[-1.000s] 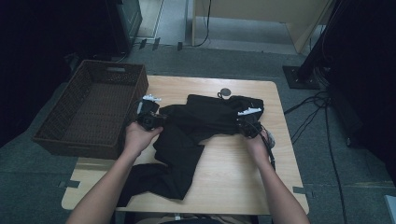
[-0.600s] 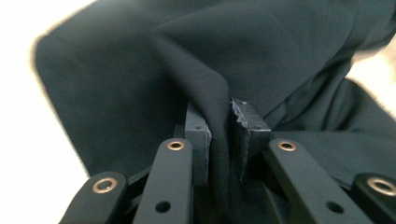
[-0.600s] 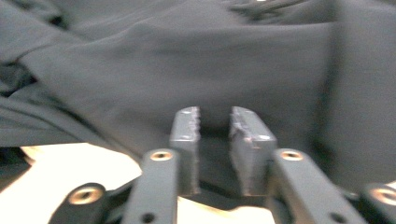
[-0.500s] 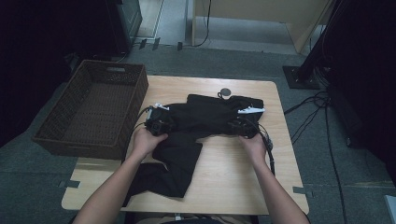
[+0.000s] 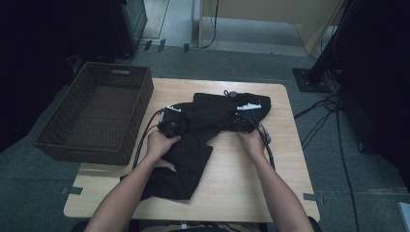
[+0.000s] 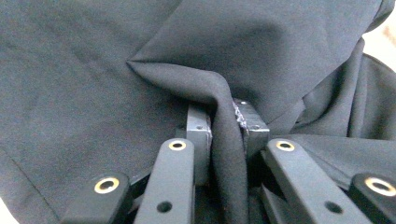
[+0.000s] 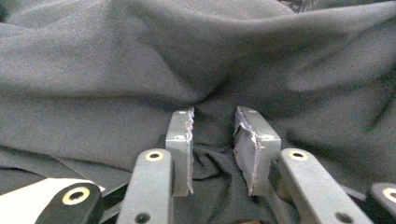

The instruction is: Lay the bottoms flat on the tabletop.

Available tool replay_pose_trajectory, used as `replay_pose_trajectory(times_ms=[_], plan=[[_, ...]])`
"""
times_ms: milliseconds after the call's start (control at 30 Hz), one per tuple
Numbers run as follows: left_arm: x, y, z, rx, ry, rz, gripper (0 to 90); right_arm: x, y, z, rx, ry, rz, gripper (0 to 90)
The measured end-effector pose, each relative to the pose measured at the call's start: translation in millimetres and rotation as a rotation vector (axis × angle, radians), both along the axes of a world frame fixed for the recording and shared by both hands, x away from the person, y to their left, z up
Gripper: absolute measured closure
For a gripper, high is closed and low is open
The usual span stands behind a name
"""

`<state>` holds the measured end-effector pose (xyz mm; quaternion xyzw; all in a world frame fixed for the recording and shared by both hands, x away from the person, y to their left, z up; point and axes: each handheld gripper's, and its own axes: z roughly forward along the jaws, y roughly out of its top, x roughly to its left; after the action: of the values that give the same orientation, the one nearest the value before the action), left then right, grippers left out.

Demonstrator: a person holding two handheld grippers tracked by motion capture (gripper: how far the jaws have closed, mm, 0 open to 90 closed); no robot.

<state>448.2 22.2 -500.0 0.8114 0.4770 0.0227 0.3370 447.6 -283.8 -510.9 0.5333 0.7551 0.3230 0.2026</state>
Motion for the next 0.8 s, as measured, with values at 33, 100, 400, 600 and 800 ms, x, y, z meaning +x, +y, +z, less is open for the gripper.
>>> replay_pose_trajectory(times_ms=[33,100,400,600,800], plan=[[4.4,0.6,0.2,0.0,0.005,0.001,79.5,7.0,2.8,0.6,-0.002,0.005,0.001,68.0],[14.1,0.3,1.1,0.005,0.015,0.003,79.7,21.8,7.2,1.6,-0.002,0.016,0.004,67.8],[51.4,-5.1,1.6,-0.021,0.012,0.126,68.1,99.2,25.3,5.4,-0.077,0.044,0.006,60.7],[32.6,-1.0,29.3,-0.078,-0.009,0.065,47.6,109.7,30.4,26.6,-0.053,0.141,-0.1,48.7],[-12.6,-0.2,47.6,-0.081,-0.033,-0.027,40.6,61.9,34.6,40.1,0.13,0.029,-0.024,51.1]])
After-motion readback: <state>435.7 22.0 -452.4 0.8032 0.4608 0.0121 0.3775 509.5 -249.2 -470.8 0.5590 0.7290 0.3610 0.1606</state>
